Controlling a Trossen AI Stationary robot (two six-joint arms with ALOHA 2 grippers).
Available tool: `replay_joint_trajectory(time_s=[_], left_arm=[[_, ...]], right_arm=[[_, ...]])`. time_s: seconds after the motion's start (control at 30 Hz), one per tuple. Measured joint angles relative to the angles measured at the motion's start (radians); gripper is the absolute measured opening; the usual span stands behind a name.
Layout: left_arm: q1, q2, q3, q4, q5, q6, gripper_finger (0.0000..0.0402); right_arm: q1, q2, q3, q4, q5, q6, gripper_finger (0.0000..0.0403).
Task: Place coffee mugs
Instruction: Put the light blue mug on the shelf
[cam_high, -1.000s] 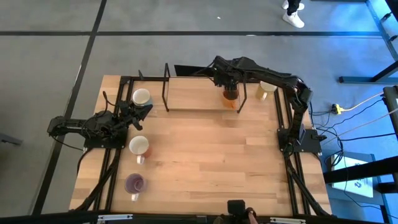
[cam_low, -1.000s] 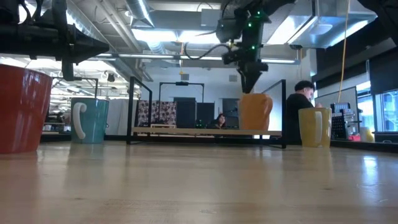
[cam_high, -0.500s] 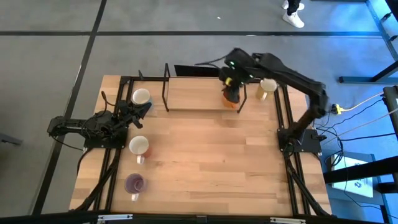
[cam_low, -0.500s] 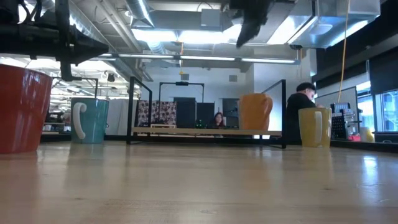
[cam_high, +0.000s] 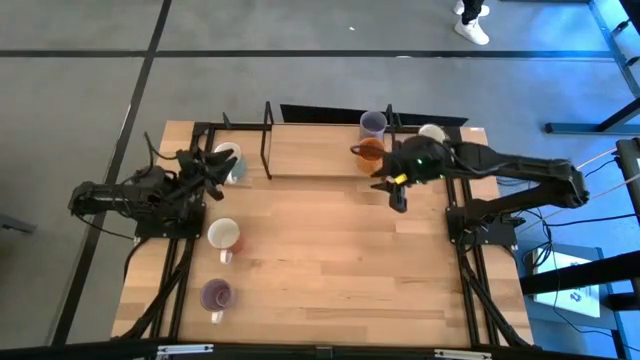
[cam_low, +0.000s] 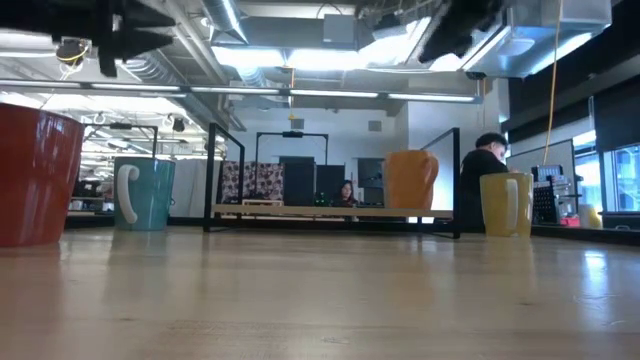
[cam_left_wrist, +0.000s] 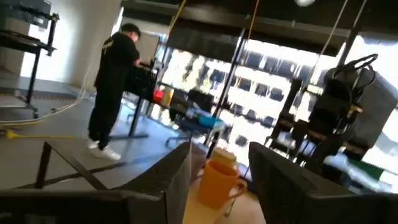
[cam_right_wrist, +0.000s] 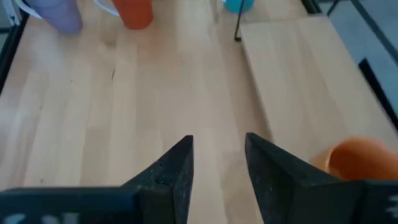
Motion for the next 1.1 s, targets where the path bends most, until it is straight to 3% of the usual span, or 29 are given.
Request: replay_joint_trajectory(time_s=[0.1,0.27,0.47,0.6,0.8,0.93,1.1], left_arm=[[0.0,0.115,0.122,-0.105,-0.046,0.001,0.0154],[0.005,0.33,0.386,-0.424,-0.118,-0.072,0.0153],[0.093,0.536,0.668,-0.876,-0.127,-0.327,0.0153],[0.204,0.645,0.794,-1.064,-0.014,-0.434,0.0153],[0.428,0.783,0.886,-1.287,0.27,-0.462,0.0153],[0.578,0.855,0.888,-1.334,0.403,-0.382,0.0153],[0.757,0.944,0.888,-1.339,0.485,-0.191,0.0153]], right_arm=[[0.025,-0.046,-0.065,0.013,0.037,0.047,0.0133],[0.026,-0.087,-0.138,0.004,0.038,0.092,0.0133],[0.025,-0.102,-0.18,0.006,0.033,0.072,0.0133],[0.025,-0.102,-0.192,0.011,0.033,0.06,0.0133],[0.023,-0.101,-0.194,0.009,0.033,0.017,0.0133],[0.023,-0.101,-0.194,0.009,0.039,0.017,0.0133],[0.023,-0.091,-0.194,0.011,0.084,0.026,0.0133]])
